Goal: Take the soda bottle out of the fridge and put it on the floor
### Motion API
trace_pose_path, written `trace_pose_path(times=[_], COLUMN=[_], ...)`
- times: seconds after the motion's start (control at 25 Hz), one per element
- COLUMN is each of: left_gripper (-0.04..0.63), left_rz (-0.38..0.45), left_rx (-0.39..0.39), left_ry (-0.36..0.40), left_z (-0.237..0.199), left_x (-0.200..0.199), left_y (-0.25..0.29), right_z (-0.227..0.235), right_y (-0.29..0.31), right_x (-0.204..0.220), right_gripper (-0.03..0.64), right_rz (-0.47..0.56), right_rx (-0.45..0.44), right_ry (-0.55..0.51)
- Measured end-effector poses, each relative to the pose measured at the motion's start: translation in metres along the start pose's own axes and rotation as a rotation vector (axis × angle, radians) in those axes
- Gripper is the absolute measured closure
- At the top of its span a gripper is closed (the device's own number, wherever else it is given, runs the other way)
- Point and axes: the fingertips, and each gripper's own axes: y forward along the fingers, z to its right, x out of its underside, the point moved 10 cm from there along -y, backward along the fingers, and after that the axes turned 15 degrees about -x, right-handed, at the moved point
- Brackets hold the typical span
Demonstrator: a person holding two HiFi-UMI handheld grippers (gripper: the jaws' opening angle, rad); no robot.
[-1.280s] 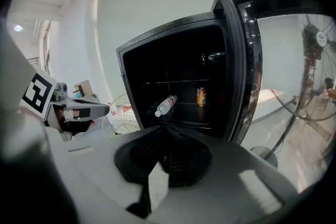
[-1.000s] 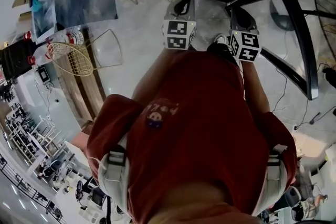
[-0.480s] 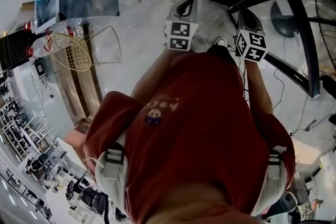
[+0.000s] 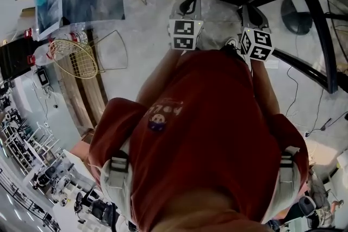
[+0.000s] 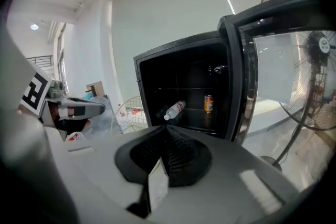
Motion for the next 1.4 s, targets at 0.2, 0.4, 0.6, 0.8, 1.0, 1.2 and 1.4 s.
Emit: trace_pose_path(times=[0.2, 0.4, 0.6, 0.8, 1.0, 1.2, 1.4], left_gripper=[0.597, 0.597, 0.597, 0.597, 0.595, 0.595, 0.595], left_rz=[0.008, 0.014, 0.005, 0.008, 0.010, 0.017, 0.012], left_rx=[0.009, 0.007, -0.002, 0.001, 0.004, 0.002, -0.002], left_ry=[0.000, -0.003, -0.020, -0.027, -0.019, -0.011, -0.003], left_z=[0.003, 0.000, -0.009, -0.011, -0.008, -0.009, -0.007], left_x=[-0.002, -0.001, 0.005, 0.010, 0.011, 0.008, 0.010], left_y=[0.002, 0.002, -0.001, 0.001, -0.003, -0.002, -0.008], right_z=[0.003, 0.004, -0.003, -0.003, -0.003, -0.002, -0.005], right_y=[0.001, 0.006, 0.009, 0.008, 0.001, 0.004, 0.006], right_x=[-0.001, -0.001, 0.002, 0.005, 0.007, 0.007, 0.012], right_gripper=[0.607, 0.575, 0.493, 0.402, 0.342, 0.265, 0.254], right_rz=[0.017, 0.022, 0.009, 0.020, 0.041, 0.047, 0.028], right_rx=[0.011, 0.003, 0.018, 0.051, 0.072, 0.074, 0.037], right_ry=[0.010, 0.023, 0.016, 0.012, 0.009, 0.008, 0.020])
